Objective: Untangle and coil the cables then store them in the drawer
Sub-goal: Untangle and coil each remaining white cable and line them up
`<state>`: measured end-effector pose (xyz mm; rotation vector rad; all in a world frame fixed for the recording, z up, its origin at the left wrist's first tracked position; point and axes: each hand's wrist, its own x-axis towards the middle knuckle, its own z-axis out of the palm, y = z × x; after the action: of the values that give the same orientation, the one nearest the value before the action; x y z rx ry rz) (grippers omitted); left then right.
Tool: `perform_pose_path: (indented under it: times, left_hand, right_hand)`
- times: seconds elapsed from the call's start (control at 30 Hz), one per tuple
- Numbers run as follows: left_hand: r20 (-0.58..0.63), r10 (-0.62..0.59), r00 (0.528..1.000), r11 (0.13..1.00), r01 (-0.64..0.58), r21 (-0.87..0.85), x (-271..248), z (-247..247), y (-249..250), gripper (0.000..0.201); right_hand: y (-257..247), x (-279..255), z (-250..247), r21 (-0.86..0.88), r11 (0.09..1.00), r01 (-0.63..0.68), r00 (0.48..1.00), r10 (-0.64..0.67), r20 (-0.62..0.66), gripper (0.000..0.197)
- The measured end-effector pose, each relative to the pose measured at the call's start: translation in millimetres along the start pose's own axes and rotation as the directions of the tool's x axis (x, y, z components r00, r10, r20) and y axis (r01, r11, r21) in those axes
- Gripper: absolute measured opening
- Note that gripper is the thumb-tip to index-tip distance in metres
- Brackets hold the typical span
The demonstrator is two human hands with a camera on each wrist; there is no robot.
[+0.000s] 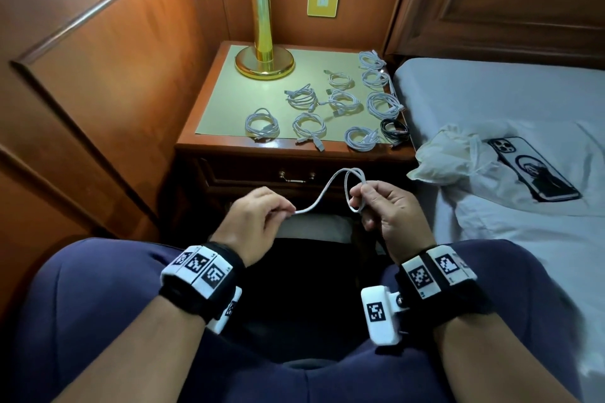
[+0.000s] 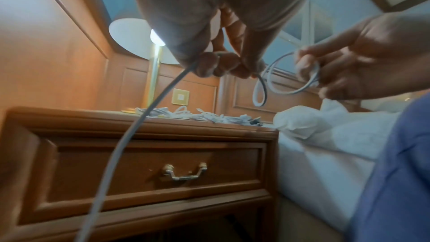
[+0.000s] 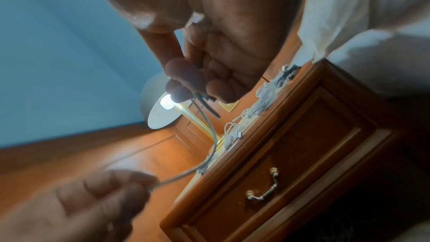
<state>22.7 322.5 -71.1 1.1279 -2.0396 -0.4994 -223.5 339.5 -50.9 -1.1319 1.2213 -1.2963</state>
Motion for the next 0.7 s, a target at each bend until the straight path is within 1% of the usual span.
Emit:
perform_pose_path:
  times: [0.07, 0.1, 0.2, 0.3, 0.4, 0.5, 0.6, 0.7]
  left_hand:
    - [0.073, -0.009, 0.997, 0.995, 0.017, -0.103, -3, 4, 10, 0.018]
    - [0.085, -0.016, 0.996, 0.988, 0.029, -0.152, -4, 6, 15, 0.018]
    - [0.071, -0.030, 0.997, 0.968, 0.047, -0.248, -5, 8, 26, 0.015]
    - [0.089, -0.052, 0.995, 0.940, 0.079, -0.331, -6, 7, 34, 0.012]
    - [0.112, -0.101, 0.989, 0.881, 0.141, -0.451, -7, 9, 37, 0.010]
    - [0.118, -0.162, 0.980, 0.818, 0.201, -0.539, -8, 11, 36, 0.019]
    - [0.082, -0.218, 0.973, 0.824, 0.228, -0.518, -6, 11, 34, 0.026]
    - [0.030, -0.237, 0.971, 0.862, 0.225, -0.455, -4, 11, 29, 0.025]
  right_hand:
    - [3, -3, 3, -0.130, 0.991, 0.021, 1.000, -0.020, 0.015, 0.024]
    - [4, -5, 5, -0.185, 0.983, 0.024, 0.999, -0.019, 0.028, 0.024]
    - [7, -9, 11, -0.347, 0.937, 0.034, 0.995, 0.001, 0.101, 0.024]
    - [9, -12, 18, -0.423, 0.906, 0.011, 0.980, 0.075, 0.186, 0.023]
    - [9, -14, 25, -0.372, 0.927, -0.048, 0.965, 0.140, 0.223, 0.023]
    - [6, -14, 30, -0.266, 0.956, -0.122, 0.956, 0.185, 0.227, 0.025]
    - [1, -13, 31, -0.194, 0.964, -0.180, 0.947, 0.223, 0.230, 0.030]
    - [-2, -12, 31, -0.125, 0.966, -0.228, 0.946, 0.250, 0.208, 0.030]
